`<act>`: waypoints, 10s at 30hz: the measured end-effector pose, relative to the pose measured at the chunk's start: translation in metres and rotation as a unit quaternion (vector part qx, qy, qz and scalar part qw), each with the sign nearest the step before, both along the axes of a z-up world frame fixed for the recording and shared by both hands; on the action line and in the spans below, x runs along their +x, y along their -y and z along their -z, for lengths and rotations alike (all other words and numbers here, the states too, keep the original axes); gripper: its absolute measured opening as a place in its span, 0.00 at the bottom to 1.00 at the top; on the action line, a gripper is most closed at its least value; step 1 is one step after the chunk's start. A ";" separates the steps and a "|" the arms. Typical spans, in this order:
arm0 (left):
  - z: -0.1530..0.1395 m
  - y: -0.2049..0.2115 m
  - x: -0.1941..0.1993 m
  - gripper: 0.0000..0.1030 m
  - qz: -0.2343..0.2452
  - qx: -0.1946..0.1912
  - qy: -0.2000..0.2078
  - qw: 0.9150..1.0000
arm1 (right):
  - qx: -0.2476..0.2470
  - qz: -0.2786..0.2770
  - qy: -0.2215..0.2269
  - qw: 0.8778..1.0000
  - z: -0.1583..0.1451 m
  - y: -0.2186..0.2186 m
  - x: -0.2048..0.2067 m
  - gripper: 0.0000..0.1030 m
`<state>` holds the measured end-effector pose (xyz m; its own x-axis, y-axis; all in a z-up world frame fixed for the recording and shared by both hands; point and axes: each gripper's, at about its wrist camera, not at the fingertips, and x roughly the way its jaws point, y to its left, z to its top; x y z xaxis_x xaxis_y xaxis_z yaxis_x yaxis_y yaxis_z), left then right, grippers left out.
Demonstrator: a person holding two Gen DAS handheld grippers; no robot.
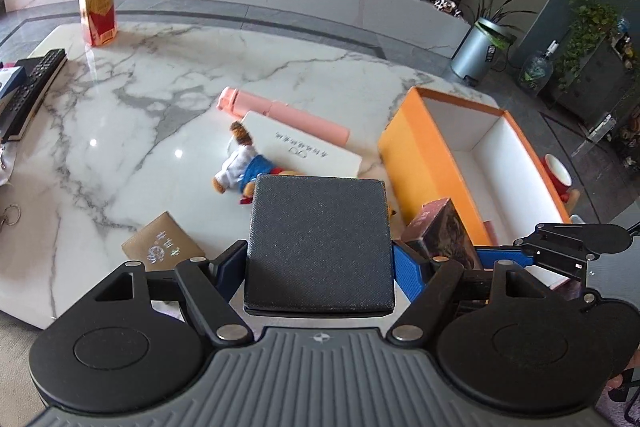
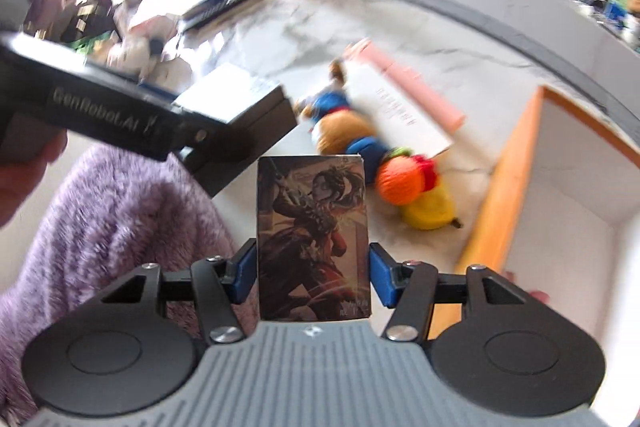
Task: Organize objects
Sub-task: 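Carry the dark grey box and the trading card over the orange box with both grippers, then lower the dark grey box onto the pink items and open the left gripper, then lower the boxed trading card into the orange box beside the dark grey box with the right gripper, then open the right gripper to release the trading card and withdraw it, then move the left gripper to the brown gift box while the right gripper moves to the teddy bear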
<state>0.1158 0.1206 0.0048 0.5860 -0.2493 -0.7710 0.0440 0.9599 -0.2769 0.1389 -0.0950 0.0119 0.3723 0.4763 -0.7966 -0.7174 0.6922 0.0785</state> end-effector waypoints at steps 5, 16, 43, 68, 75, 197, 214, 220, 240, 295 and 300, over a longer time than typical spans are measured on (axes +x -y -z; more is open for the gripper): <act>-0.026 0.054 0.000 0.85 0.066 0.015 0.037 0.997 | 0.026 0.094 0.045 0.994 -0.033 0.061 -0.017 0.57; -0.017 0.215 0.028 0.85 0.284 0.160 0.037 0.945 | 0.063 0.253 0.037 0.965 -0.021 0.178 -0.005 0.58; 0.076 0.332 0.077 0.86 0.530 0.363 -0.100 0.759 | 0.085 0.215 -0.016 0.973 0.034 0.197 0.030 0.57; 0.080 0.289 0.071 0.88 0.546 0.281 -0.054 0.788 | -0.036 0.134 -0.019 0.990 0.048 0.161 0.032 0.58; 0.079 0.284 0.072 0.88 0.539 0.259 -0.039 0.801 | -0.052 0.115 -0.053 0.991 0.044 0.159 0.049 0.58; 0.052 0.212 0.088 0.73 0.473 0.128 0.006 0.872 | -0.107 0.157 -0.205 0.960 0.080 0.145 0.130 0.25; 0.042 0.199 0.086 0.72 0.456 0.104 0.004 0.884 | -0.045 0.182 -0.307 0.933 0.087 0.156 0.127 0.26; 0.051 0.214 0.083 0.67 0.479 0.103 -0.003 0.872 | -0.045 0.176 -0.296 0.938 0.079 0.157 0.121 0.28; 0.083 0.247 0.099 0.51 0.512 0.109 -0.070 0.849 | -0.016 0.157 -0.303 0.940 0.081 0.167 0.112 0.15; 0.067 -0.093 0.058 0.82 -0.037 0.071 -0.141 0.987 | -0.059 -0.094 -0.004 0.994 0.033 -0.074 0.052 0.55; 0.081 -0.107 0.071 0.83 -0.115 0.022 -0.171 0.978 | -0.076 -0.103 0.005 0.992 0.045 -0.096 0.071 0.59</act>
<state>0.1869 0.2278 -0.0764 0.3293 -0.1035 -0.9385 -0.2624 0.9448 -0.1963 0.2101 0.0008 -0.0327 0.2878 0.4181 -0.8616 -0.8446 0.5350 -0.0225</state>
